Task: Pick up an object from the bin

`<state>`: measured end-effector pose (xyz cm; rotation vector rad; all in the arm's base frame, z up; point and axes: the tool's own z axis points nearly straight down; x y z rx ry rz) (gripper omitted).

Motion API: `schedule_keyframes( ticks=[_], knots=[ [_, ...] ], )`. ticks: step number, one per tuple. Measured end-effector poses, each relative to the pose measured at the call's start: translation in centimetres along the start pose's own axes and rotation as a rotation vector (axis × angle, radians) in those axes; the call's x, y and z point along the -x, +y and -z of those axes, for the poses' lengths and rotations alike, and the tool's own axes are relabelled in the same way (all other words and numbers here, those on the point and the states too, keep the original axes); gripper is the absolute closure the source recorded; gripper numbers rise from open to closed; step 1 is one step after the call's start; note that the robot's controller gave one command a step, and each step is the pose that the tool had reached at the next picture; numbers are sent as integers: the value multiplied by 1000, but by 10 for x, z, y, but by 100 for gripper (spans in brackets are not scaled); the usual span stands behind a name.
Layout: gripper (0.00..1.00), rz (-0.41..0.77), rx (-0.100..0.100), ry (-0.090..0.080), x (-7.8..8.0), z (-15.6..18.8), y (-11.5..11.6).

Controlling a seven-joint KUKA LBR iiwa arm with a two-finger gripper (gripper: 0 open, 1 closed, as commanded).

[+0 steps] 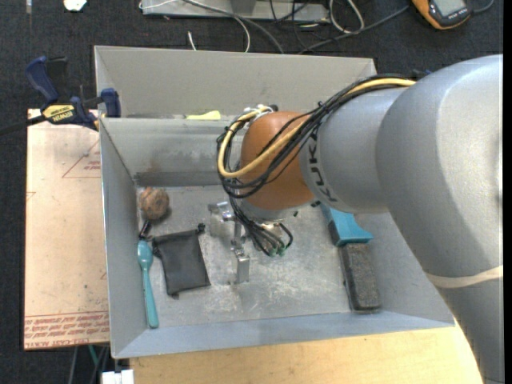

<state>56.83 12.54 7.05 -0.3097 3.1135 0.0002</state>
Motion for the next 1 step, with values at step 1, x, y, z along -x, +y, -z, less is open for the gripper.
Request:
schedule_keyframes(
  ticks=[1],
  knots=[
    [0, -35, 1, 1, 10, 72, 25]
  ],
)
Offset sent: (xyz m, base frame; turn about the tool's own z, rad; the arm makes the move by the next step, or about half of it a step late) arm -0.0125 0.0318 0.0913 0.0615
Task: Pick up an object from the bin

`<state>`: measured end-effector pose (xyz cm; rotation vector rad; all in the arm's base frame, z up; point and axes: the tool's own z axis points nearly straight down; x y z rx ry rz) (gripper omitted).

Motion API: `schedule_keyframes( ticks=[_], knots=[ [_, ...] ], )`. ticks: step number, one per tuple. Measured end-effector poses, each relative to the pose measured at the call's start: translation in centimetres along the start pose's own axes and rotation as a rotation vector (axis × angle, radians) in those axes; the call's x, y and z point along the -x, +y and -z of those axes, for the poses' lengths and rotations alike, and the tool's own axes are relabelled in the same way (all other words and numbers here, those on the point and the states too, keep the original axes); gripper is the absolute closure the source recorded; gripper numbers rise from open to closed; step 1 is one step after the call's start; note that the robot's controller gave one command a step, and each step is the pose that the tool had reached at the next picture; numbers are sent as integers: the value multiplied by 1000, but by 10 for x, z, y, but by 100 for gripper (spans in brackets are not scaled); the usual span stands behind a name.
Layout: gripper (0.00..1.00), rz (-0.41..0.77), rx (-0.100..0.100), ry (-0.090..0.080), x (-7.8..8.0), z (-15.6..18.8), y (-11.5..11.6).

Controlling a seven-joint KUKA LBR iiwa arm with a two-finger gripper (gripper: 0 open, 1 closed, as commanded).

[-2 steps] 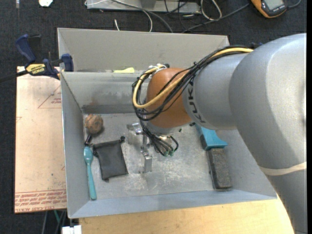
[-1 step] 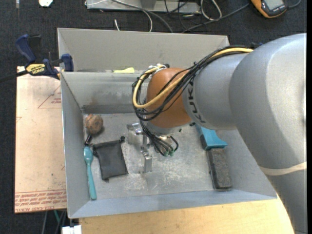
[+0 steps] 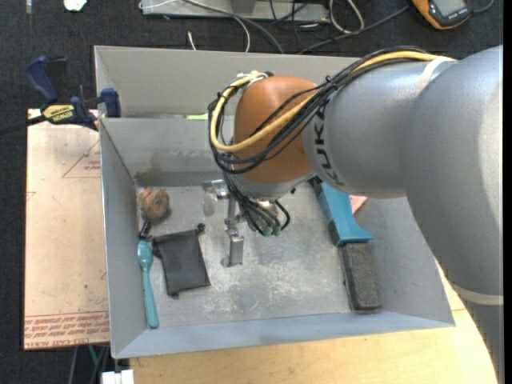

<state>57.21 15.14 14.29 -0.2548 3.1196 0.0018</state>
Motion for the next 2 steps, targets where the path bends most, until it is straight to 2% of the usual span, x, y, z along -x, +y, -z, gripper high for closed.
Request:
schedule_keyframes(
  ticks=[1, 2],
  knots=[
    [0, -23, 0, 7, -14, 20, 10],
    [0, 122, -1, -2, -20, -4, 23]
  ],
)
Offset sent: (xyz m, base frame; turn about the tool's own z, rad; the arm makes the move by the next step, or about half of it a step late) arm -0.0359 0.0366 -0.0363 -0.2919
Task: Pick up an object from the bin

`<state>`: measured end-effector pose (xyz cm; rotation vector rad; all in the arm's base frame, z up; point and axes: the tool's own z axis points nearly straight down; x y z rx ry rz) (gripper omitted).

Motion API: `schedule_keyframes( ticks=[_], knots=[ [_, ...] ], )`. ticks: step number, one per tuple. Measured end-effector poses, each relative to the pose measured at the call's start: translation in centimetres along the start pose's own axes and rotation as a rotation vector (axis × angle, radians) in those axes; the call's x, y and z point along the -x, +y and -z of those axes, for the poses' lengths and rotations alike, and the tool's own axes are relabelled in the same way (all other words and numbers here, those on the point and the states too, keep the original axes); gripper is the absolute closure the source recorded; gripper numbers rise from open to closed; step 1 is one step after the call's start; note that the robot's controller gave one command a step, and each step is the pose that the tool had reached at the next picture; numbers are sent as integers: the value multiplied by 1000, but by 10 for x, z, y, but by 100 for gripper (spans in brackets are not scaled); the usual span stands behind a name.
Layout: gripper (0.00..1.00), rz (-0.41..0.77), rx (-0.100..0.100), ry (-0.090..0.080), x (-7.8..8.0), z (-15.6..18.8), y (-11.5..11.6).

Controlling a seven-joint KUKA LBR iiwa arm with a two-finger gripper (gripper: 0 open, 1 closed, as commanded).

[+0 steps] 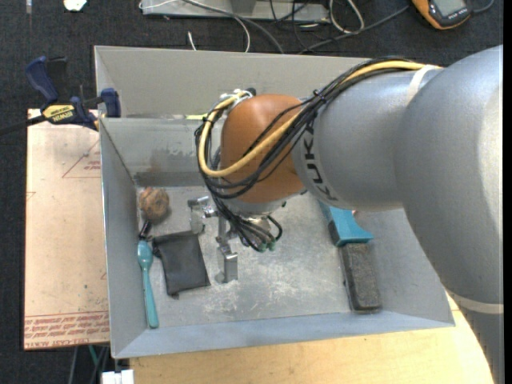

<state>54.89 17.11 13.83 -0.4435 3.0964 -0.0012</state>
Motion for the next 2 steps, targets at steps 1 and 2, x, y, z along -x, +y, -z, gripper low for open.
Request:
schedule_keyframes(
  ticks=[1, 2],
  knots=[
    [0, 96, 2, 7, -39, -34, 22],
    [0, 178, 3, 6, -42, -49, 49]
  ],
)
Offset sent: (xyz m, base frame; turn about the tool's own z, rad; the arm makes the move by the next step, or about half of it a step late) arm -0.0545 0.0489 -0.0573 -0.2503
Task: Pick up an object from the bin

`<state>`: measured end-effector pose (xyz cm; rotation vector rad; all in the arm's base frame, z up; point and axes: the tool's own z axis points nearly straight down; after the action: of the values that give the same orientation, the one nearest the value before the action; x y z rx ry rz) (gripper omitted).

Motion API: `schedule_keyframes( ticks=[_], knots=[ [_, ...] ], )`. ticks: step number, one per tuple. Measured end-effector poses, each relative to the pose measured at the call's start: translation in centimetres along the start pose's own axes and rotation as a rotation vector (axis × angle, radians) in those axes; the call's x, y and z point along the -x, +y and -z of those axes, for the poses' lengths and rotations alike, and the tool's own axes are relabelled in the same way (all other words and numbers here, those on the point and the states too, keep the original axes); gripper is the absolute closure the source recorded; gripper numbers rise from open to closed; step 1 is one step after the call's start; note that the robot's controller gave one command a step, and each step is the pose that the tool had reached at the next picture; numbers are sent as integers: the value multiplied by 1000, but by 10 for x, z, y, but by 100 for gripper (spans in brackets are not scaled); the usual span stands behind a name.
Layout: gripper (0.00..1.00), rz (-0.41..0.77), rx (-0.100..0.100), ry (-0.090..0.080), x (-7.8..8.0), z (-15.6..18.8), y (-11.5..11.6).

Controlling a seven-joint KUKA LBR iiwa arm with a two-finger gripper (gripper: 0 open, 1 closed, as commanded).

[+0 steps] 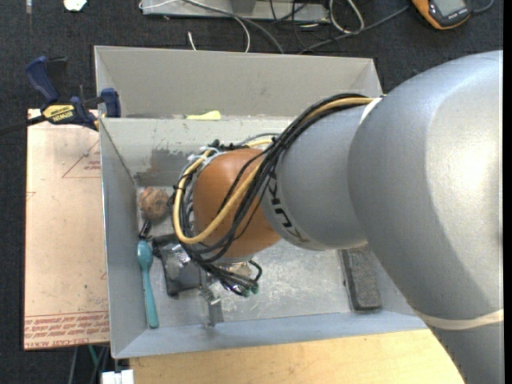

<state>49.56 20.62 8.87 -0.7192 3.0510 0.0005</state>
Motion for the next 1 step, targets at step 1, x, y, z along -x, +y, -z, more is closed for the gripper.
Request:
schedule_keyframes(
  ticks=[1],
  knots=[
    [0, -39, 1, 2, 15, -6, -5]
  ],
)
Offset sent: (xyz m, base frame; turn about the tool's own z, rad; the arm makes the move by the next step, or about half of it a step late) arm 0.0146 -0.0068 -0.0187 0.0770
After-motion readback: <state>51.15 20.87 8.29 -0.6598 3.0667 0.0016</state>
